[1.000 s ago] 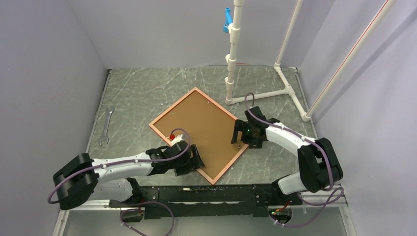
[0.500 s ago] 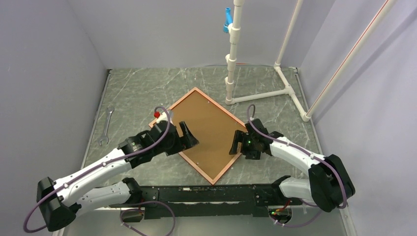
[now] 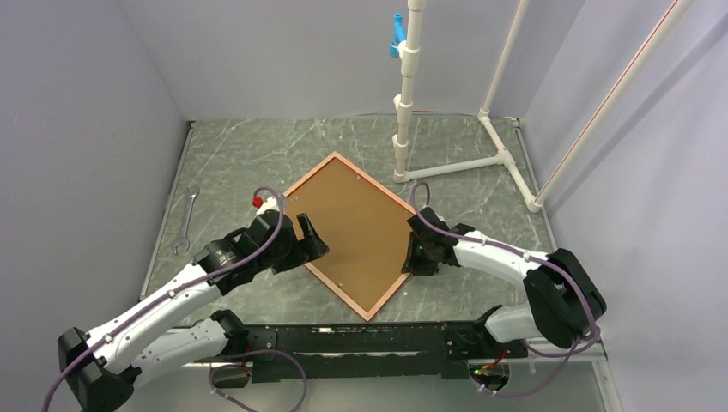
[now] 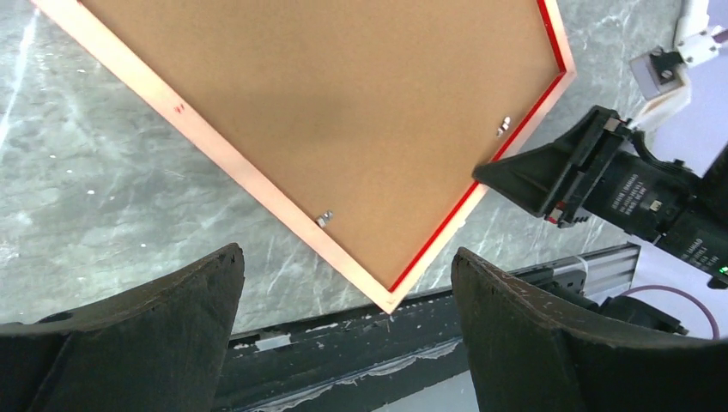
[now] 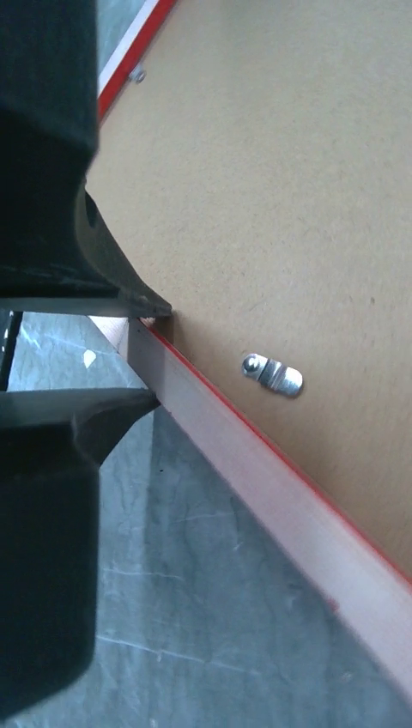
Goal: Put the photo into the frame
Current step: Adjust the photo frame at the center of the board.
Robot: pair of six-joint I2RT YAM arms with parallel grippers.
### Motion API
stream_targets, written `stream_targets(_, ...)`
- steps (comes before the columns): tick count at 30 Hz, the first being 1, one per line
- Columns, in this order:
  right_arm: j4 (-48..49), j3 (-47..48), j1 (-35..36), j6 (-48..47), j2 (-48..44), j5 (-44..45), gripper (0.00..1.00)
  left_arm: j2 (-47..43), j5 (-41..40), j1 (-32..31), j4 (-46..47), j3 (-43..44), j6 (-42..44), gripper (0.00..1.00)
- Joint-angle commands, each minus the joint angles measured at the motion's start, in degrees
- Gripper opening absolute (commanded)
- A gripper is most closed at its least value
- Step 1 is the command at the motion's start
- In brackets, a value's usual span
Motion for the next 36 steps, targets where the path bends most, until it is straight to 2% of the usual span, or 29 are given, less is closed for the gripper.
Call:
stream_targets(1,-4.0,-0.3,0.5,-2.7,1.9,5.6,0.2,-1.7,1.6,2.4,-0.5,-1.2,1.4,0.92)
stream_targets(6,-7.4,1.2,0.5,-5.7,2.1,8.5,0.0,-1.1,3.6,4.9,-0.6,-1.9,3.1,0.92)
stream_targets(18,-13.6,6.6,-2.1,-6.0,3.1,15.8,0.0,2.2,8.7,14.4,-1.1,-4.3,11.5,0.94)
stream_targets(22,-13.8,7.2,-5.0,-7.2,3.1,15.6,0.0,2.3,10.3,20.9,-0.9,-6.9,15.7,0.95)
stream_targets(26,-11.7,6.7,-10.4,-10.2,2.8,11.7,0.0,3.9,11.6,28.0,-0.2,-8.0,20.1,0.95)
stream_targets(28,-10.6,6.8,-12.7,-11.9,3.1,9.7,0.03,5.7,12.2,31.4,0.3,-8.1,22.1,0.95)
stream_targets(32,-9.8,7.6,-14.3,-13.4,4.1,6.9,0.37,10.5,12.7,36.1,2.9,-8.4,24.9,0.95)
stream_targets(36,-8.9,7.0,-14.4,-13.4,2.6,3.8,0.6,17.1,14.2,38.6,5.8,-8.6,26.9,0.95)
